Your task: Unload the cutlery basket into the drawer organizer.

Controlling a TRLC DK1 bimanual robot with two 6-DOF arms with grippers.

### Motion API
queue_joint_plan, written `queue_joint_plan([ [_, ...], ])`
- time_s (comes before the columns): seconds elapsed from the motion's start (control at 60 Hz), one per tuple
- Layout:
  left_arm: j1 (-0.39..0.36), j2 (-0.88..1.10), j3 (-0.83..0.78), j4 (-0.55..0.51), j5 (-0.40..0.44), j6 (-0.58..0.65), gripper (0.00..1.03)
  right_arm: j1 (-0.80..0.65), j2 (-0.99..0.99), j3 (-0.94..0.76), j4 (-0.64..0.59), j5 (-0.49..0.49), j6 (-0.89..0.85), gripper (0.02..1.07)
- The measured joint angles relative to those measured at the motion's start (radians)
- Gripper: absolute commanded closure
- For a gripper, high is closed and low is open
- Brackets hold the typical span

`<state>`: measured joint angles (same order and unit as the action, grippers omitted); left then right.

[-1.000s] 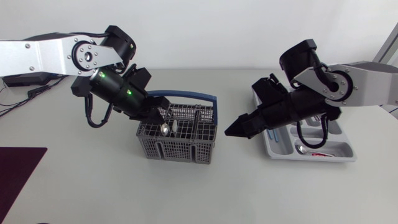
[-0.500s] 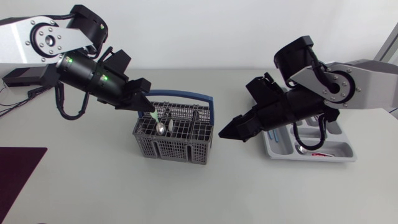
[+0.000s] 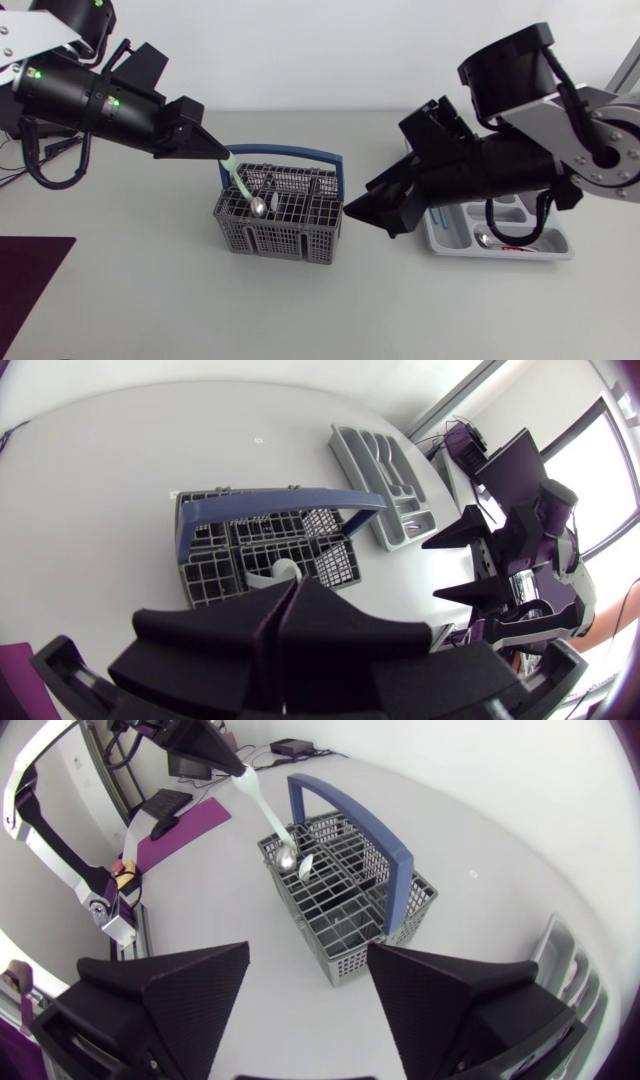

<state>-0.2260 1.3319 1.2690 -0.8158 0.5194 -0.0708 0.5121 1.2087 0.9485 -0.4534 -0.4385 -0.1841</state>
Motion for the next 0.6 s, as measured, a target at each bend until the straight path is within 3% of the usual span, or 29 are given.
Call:
queue_joint_plan([
  [0.367,-0.083,-0.035,0.103,-0.109,0.002,0.099,0.86,0.065,-0.111,-0.042,0.016,0.021,-0.119,0.14],
  [0.6,-0.17,-0.033,0.161,-0.152,0.106,0.257,0.86,0.098,-0.158,-0.069,0.009,-0.037,-0.218,0.14],
])
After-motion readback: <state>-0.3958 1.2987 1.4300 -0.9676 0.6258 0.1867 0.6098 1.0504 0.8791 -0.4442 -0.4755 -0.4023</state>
